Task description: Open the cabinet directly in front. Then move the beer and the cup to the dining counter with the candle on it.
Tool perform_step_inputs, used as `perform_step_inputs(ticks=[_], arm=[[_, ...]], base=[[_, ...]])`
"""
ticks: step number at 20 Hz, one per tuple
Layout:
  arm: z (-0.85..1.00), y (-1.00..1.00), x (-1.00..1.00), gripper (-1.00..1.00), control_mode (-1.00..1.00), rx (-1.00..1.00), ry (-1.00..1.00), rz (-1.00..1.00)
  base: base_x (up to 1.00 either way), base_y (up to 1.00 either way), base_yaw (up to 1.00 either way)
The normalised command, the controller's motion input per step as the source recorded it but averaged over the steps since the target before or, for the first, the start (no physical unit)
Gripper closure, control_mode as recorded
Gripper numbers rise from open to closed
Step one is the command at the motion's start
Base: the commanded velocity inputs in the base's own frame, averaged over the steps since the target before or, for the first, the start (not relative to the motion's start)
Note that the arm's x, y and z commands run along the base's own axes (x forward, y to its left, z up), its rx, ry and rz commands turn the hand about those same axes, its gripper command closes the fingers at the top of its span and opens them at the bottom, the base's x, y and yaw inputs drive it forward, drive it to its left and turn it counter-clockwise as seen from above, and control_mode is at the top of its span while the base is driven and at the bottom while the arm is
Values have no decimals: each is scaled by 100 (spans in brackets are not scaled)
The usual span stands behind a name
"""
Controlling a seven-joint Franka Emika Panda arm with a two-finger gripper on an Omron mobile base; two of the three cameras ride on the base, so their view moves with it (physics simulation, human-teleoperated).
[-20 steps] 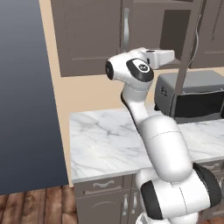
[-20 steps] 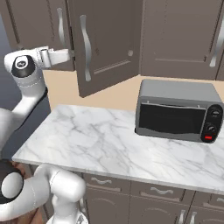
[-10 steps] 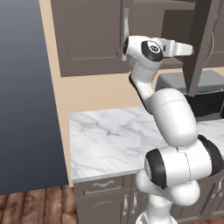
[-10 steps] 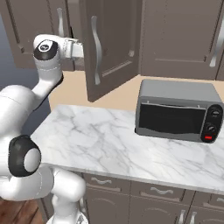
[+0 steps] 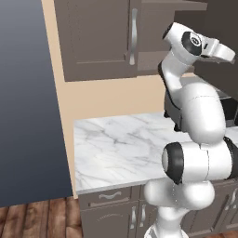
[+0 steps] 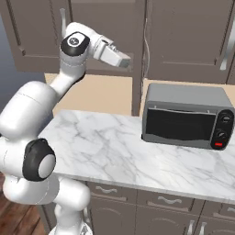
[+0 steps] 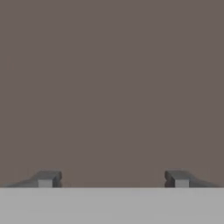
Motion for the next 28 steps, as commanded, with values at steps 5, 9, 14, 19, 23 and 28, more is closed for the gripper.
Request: perform_step_inputs(ticks=[5,9,14,19,23,28], arm=[[-3,-23,-16,-100,-100,2,-2,5],[-1,97,-64,-100,-100,-25,-26,32],[0,100,-37,-100,-100,-21,-28,42],[1,79,-48,-100,-100,-3,-27,46],[2,60,-54,-100,-100,0,-33,41],[4,49,-51,-100,-100,0,-29,34]], base=[[0,0,0],[0,0,0],[0,0,0],[0,0,0],[0,0,0],[0,0,0]])
